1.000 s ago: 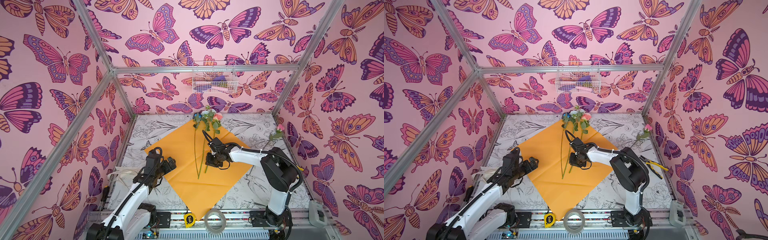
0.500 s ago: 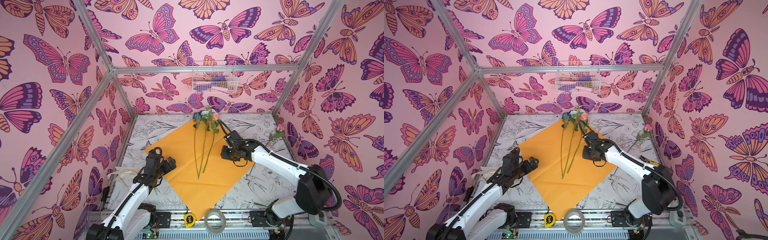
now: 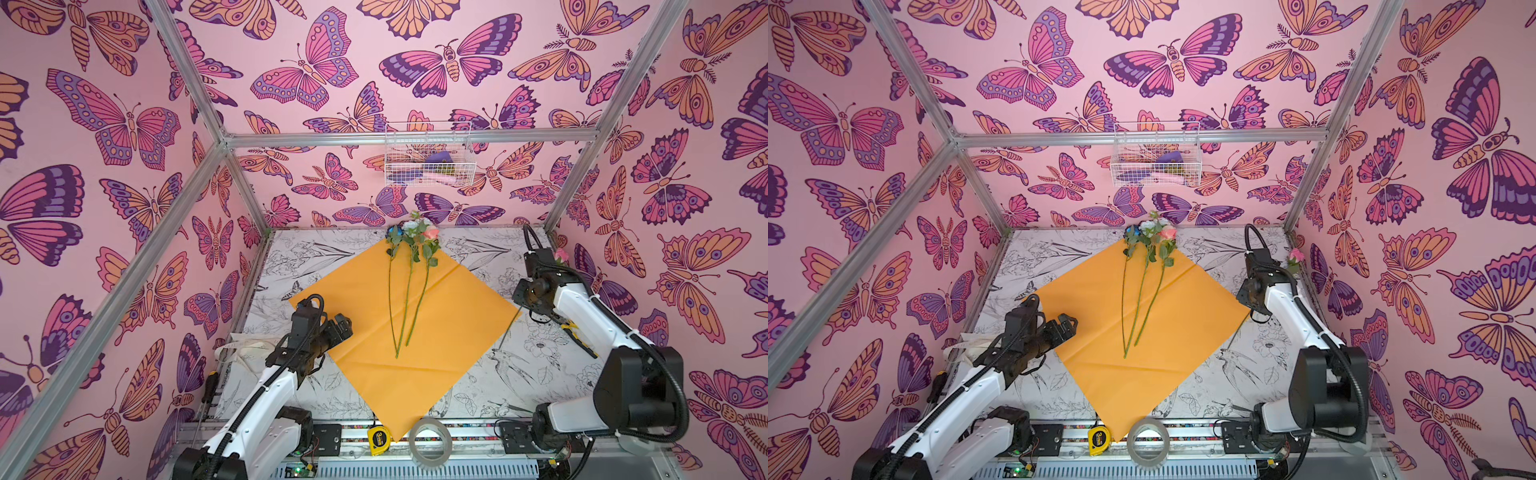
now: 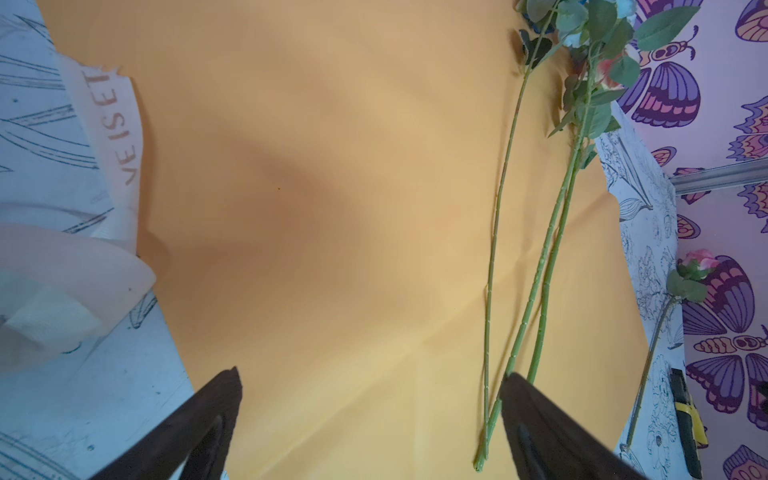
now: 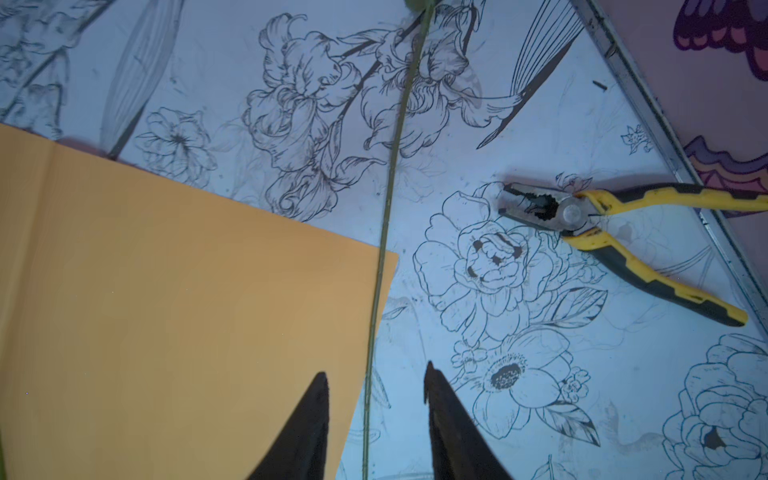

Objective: Tie the bouquet of fake flowers
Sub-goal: 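Move the right gripper to the last rose stem near the pliers and grasp it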

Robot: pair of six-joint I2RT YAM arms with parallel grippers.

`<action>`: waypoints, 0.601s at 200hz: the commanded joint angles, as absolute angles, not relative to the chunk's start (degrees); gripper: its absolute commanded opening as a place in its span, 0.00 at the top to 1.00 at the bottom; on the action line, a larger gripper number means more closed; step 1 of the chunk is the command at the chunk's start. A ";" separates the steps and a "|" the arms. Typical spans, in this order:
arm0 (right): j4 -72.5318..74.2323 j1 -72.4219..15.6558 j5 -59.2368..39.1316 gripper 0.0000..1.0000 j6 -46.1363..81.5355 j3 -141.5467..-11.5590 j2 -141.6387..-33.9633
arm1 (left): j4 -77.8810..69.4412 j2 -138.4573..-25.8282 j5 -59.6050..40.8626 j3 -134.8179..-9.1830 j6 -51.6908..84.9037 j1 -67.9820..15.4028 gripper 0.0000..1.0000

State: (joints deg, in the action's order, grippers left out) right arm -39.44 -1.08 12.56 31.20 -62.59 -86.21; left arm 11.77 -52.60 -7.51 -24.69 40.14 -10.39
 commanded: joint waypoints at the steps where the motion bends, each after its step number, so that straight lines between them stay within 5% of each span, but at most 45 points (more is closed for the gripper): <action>1: -39.07 1.23 12.02 0.59 27.11 -66.38 -92.26 | 11.34 -52.92 -8.52 -24.17 40.56 -9.91 0.01; 120: -37.74 7.87 3.32 0.59 24.39 -76.84 -112.19 | 11.64 -50.65 -9.13 -23.16 41.75 -9.58 0.01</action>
State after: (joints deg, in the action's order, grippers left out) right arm -37.52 6.52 5.74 25.85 -74.81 -109.65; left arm 11.64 -51.70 -8.16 -24.16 41.23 -10.02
